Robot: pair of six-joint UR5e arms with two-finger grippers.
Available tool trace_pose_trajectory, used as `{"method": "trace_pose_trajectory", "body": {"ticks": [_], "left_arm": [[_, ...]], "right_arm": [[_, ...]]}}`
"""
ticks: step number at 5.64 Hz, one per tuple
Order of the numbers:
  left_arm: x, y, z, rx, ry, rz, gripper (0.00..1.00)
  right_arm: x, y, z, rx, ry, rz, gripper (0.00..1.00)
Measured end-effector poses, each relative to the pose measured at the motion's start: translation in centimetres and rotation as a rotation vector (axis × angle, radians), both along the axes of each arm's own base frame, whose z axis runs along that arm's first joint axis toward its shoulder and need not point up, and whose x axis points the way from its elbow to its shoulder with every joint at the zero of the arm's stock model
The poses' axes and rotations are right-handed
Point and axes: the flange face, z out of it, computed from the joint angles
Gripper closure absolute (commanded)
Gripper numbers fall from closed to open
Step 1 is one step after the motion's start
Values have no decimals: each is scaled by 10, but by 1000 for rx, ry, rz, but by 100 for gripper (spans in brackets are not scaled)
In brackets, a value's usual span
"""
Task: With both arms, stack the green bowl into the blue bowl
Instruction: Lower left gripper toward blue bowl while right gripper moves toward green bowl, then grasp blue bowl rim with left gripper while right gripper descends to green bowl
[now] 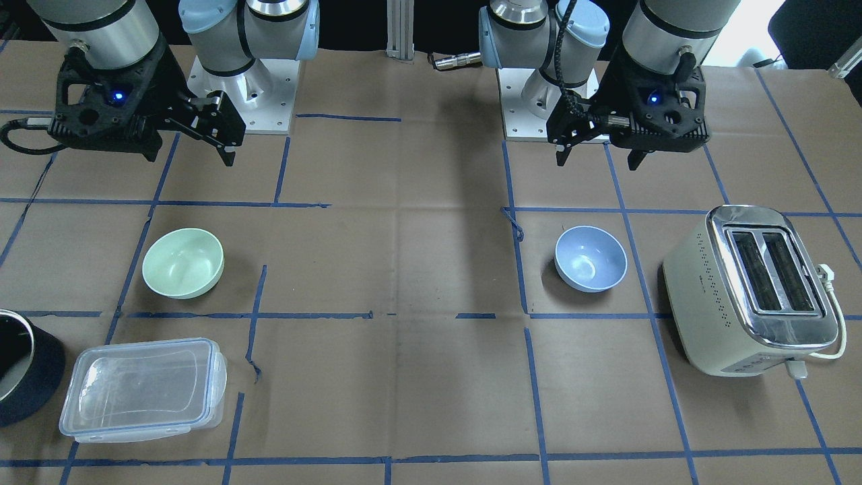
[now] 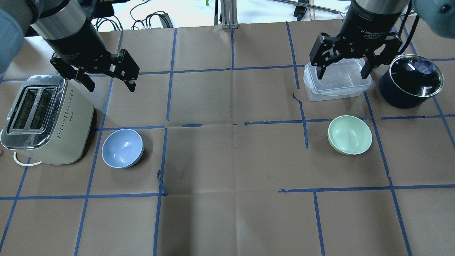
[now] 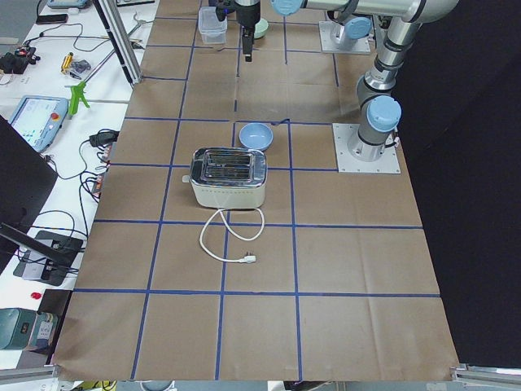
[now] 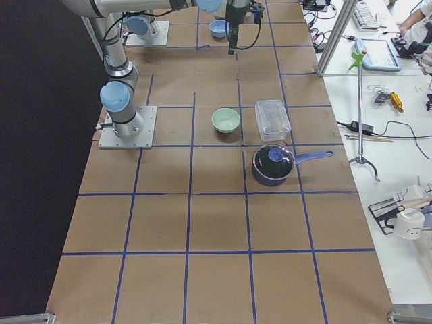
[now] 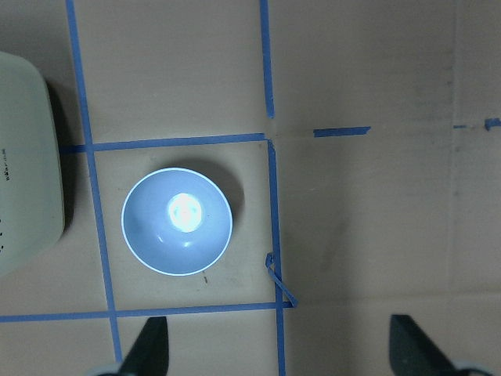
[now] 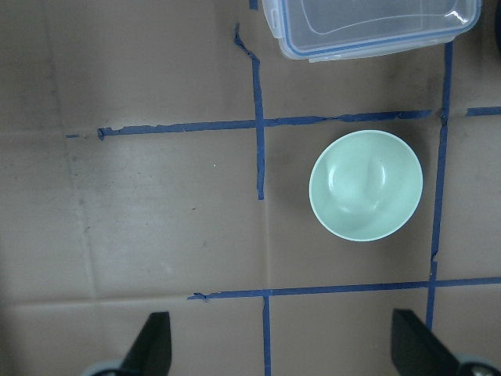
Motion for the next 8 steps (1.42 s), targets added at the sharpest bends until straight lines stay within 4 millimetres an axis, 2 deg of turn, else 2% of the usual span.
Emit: {"method": "trace_pose_trajectory", "body": {"ticks": [1,2,3,4,5,6,7,8], "left_arm": [[15,3,-14,27,4,-28,2],[24,8,-49,70,12,-60,2],[31,11,-97,91,16,-66,2],[41,12,-150,92,19,-51,3],[53,13,-206,93,22,-29,5],[57,12,-250,104,24,-14,6],[56,11,-282,126,27,-4,6],[54,11,-300,145,32,8,15]], "right_arm": [[-40,-7,-2,8,-6,8,0],[-91,-11,-8,22,-19,22,0],[-139,-9,-16,34,-32,50,0],[-174,-3,-26,47,-43,67,0],[-195,3,-43,66,-54,63,0],[-203,7,-72,78,-49,56,0],[-205,13,-116,68,-26,50,0],[-200,22,-163,38,-4,31,0]]}}
